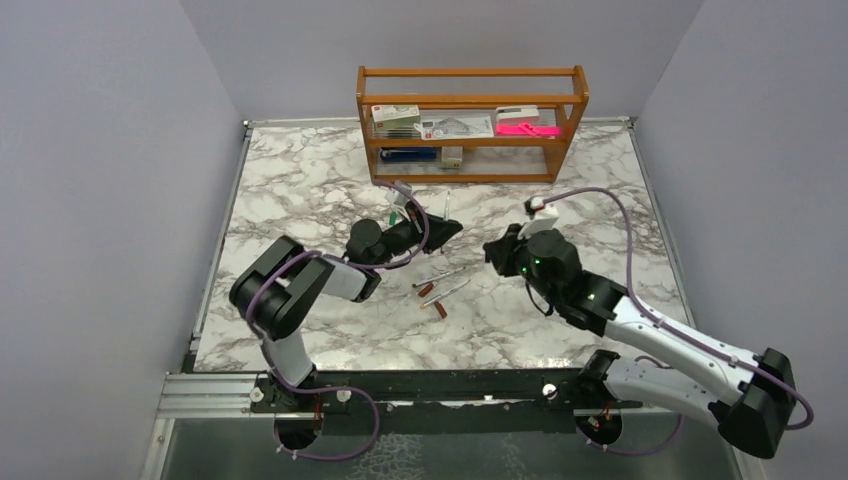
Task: Insert the pens into the pen caps
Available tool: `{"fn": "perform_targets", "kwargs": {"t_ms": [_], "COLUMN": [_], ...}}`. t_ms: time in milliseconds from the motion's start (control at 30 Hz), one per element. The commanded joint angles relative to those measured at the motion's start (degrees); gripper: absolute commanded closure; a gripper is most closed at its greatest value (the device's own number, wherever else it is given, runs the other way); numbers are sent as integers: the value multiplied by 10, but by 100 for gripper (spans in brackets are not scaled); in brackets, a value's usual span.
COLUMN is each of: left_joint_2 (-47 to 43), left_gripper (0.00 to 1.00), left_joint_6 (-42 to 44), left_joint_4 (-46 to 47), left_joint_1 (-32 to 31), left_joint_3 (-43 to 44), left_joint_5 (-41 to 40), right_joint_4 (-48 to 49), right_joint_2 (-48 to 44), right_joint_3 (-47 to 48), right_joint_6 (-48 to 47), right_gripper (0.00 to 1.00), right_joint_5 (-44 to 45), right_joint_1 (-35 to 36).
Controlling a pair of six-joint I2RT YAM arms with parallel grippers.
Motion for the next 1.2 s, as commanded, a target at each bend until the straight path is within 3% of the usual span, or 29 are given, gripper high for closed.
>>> {"fn": "perform_targets", "kwargs": {"t_ms": [0, 133, 400, 1167], "left_joint_2": [91, 102, 98, 76], "left_gripper": [100, 100, 100, 100], "left_joint_6": [-202, -175, -137, -129], "left_joint_4": [292, 296, 295, 295], "left_joint_1": [-4, -44, -105, -113], "left_joint_3": [3, 19, 55, 58], "left_joint_5": [89, 100, 134, 148], "right_joint_4": [109, 189, 245, 250], "right_joint_2": [-71, -105, -102, -92], "right_joint_3": [-27, -31, -12, -29], "right_joint_6": [16, -14, -70, -78], "right_gripper": [99, 99, 99, 99], "right_joint_5": [71, 58, 43, 38], "right_joint_1": [-29, -34, -34, -35]}}
